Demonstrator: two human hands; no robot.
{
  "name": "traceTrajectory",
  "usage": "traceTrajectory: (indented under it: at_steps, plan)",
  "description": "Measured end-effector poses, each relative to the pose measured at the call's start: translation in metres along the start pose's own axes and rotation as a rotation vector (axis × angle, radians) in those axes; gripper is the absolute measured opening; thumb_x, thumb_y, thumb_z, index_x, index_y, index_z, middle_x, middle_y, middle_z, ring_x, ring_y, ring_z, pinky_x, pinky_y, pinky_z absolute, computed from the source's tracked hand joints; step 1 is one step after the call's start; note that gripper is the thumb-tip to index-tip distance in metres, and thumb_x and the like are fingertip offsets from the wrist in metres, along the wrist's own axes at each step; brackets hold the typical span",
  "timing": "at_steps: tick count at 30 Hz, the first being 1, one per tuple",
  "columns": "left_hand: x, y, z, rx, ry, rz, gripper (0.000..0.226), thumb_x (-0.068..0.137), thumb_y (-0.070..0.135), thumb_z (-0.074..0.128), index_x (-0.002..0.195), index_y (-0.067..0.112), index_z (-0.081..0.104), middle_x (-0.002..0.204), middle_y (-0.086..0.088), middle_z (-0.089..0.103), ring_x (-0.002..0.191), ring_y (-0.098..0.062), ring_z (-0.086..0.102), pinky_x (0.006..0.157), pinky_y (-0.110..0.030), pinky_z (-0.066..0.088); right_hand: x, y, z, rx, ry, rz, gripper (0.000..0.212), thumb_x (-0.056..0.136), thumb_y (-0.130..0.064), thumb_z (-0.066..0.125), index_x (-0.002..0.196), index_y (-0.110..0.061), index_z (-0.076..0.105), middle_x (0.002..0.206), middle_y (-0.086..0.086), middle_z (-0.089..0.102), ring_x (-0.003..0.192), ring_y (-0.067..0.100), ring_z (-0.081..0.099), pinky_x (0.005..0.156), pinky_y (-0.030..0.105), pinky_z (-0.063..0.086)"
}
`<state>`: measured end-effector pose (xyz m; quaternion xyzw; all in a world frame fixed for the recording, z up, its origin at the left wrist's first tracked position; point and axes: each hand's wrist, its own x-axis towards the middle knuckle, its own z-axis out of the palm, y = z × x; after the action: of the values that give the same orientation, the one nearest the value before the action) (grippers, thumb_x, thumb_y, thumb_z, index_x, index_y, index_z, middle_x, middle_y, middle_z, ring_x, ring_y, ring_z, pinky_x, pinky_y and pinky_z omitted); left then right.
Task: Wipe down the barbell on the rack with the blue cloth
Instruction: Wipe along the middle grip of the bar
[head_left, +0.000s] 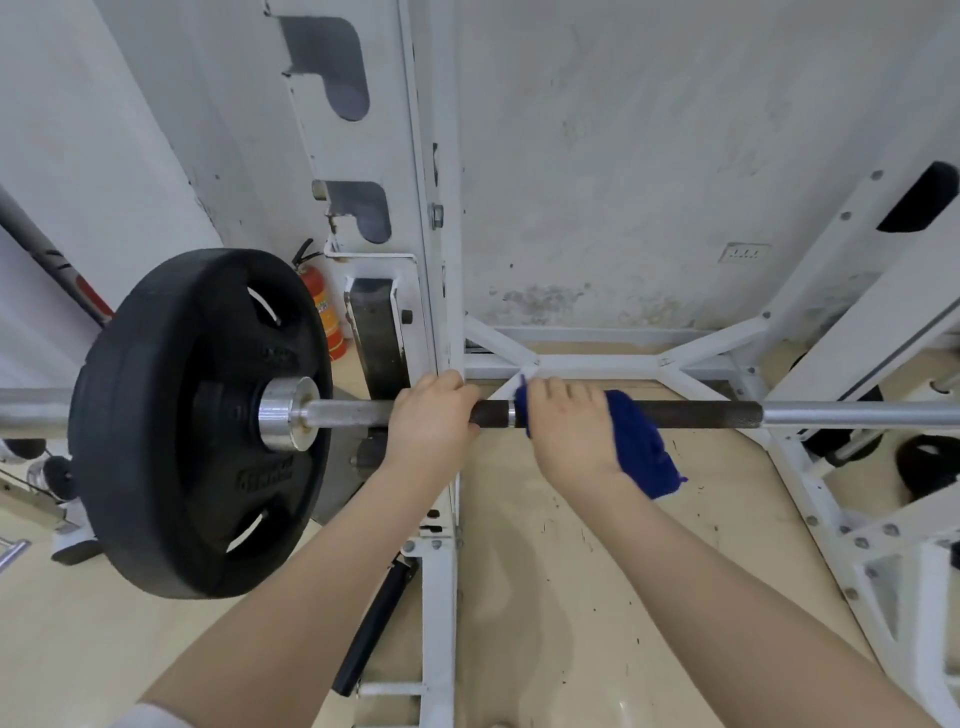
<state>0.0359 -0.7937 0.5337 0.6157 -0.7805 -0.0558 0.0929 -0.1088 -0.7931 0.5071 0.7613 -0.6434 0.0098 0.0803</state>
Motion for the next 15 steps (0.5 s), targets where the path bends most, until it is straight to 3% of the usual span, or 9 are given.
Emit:
traceTrajectory:
  at_steps: [3, 7, 9, 12, 15]
  plan:
    - [0.002, -0.004, 0.000, 0.000, -0.007, 0.015, 0.024, 0.089, 0.022, 0.052, 0.112, 0.018, 0.059, 0.108, -0.002, 0.054, 0.104, -0.023, 0.047, 0.073, -0.032, 0.034, 0.004, 0.012, 0.002, 0.032, 0.015, -0.092, 0.030, 0.085, -0.007, 0.048, 0.113, -0.014, 0.046, 0.111, 0.005, 0.058, 0.104, 0.027, 0.053, 0.093, 0.034, 0.033]
    - [0.003, -0.006, 0.002, 0.049, -0.006, 0.051, 0.022, 0.089, 0.023, 0.054, 0.110, 0.017, 0.058, 0.106, -0.002, 0.054, 0.101, -0.023, 0.047, 0.067, -0.031, 0.030, -0.015, 0.079, 0.002, -0.091, 0.015, 0.183, 0.020, 0.081, -0.013, 0.050, 0.100, -0.018, 0.048, 0.103, -0.001, 0.062, 0.104, 0.025, 0.051, 0.105, 0.036, 0.024]
    - [0.005, -0.007, 0.002, 0.062, -0.001, 0.066, 0.022, 0.090, 0.025, 0.054, 0.109, 0.016, 0.058, 0.106, -0.002, 0.054, 0.099, -0.023, 0.048, 0.066, -0.031, 0.030, -0.015, 0.072, 0.000, -0.119, -0.016, 0.266, 0.023, 0.082, -0.010, 0.049, 0.104, -0.016, 0.049, 0.108, 0.002, 0.061, 0.106, 0.026, 0.050, 0.105, 0.037, 0.026]
    - [0.007, -0.007, 0.001, 0.070, -0.021, 0.084, 0.023, 0.089, 0.025, 0.054, 0.110, 0.016, 0.058, 0.107, -0.004, 0.053, 0.099, -0.025, 0.049, 0.069, -0.033, 0.034, -0.002, 0.010, 0.000, -0.018, -0.042, 0.121, 0.033, 0.079, -0.002, 0.053, 0.112, -0.008, 0.048, 0.111, 0.010, 0.057, 0.105, 0.029, 0.051, 0.095, 0.036, 0.035]
    - [0.007, -0.008, 0.003, 0.072, -0.010, 0.083, 0.023, 0.090, 0.023, 0.052, 0.112, 0.017, 0.057, 0.108, -0.003, 0.053, 0.102, -0.024, 0.048, 0.074, -0.034, 0.036, 0.008, -0.022, 0.003, 0.101, 0.095, -0.089, 0.049, 0.053, -0.016, 0.083, 0.095, -0.007, 0.059, 0.085, 0.008, 0.063, 0.078, 0.027, 0.061, 0.073, 0.034, 0.047]
